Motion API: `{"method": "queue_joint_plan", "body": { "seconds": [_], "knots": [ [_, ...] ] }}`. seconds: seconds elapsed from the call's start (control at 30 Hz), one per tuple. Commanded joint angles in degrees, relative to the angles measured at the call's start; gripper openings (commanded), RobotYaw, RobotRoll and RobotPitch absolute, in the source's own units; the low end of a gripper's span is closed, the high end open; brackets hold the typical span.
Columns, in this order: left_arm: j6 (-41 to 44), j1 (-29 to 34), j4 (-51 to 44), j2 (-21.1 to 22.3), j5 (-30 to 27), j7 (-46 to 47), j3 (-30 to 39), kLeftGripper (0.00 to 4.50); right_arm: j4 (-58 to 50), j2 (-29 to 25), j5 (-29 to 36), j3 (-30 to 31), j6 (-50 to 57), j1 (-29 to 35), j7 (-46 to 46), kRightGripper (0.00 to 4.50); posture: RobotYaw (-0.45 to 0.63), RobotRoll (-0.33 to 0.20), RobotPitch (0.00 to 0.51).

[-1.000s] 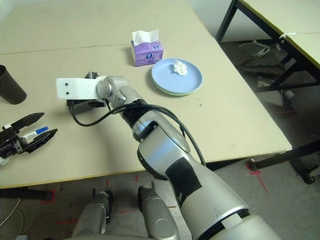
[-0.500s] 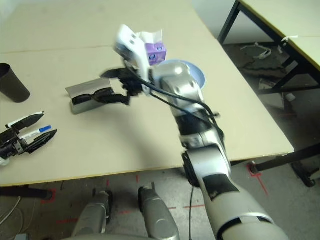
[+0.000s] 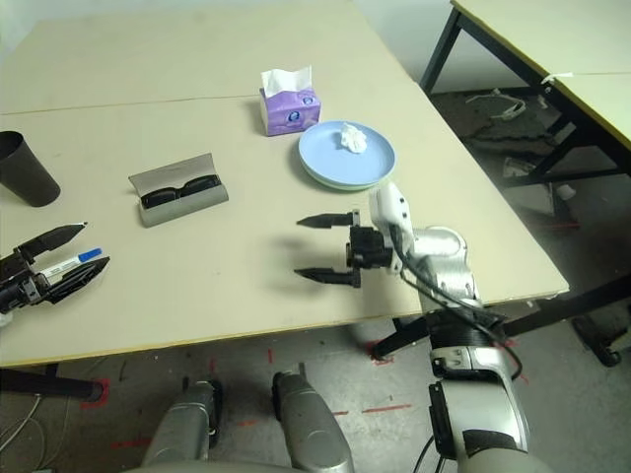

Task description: Organize and tidy the items on the table.

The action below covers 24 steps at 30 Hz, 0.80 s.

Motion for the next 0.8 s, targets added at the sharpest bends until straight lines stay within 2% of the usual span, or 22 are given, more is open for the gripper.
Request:
{"method": "queue_joint_plan", "body": {
  "seconds": [0.03,0.13,0.23,0.4,0.5,0.6,0.8],
  "knots": [
    [0.62,1.06,-0.08,-0.04,2.54,4.72,1.14,4.50,6.36,1.01,-0.75,-3.34,-3.42,-2.44,-8.69,4.46,-0.09,0.000,0.226],
    [0.74,0.24,0.67,-0.14,5.27,10.51,1.32,4.50,9.00,0.43,-5.06,-3.05,-4.18,-2.86,-18.05,4.46,-0.09,0.000,0.225],
    [0.11,-0.90,1.17,-0.52,7.48,14.82,1.07,4.50,6.91,0.26,-6.29,-3.12,-1.45,-1.10,-24.40,4.46,-0.09,0.000,0.224],
    [-0.23,-7.05,6.25,-1.20,11.91,22.54,-0.08,4.50,0.40,-0.38,-5.14,-2.91,0.58,3.70,-26.61,4.46,-0.11,0.000,0.224],
    [-0.65,-12.59,11.14,-2.02,13.85,25.85,-0.93,3.89,-1.35,-1.81,-6.54,-1.26,-1.01,6.08,-25.00,4.50,-0.12,0.000,0.222],
    [-1.23,-16.80,14.69,-3.40,15.67,28.22,-2.52,2.88,-3.59,-2.43,-6.35,-0.44,-0.76,8.13,-24.28,4.50,-0.14,0.000,0.220],
    [-3.51,-20.57,18.55,-5.62,18.32,28.95,-6.10,0.81,-6.67,-2.70,-6.14,0.59,-0.11,10.18,-24.43,4.50,-0.15,0.000,0.218]
  ]
}}
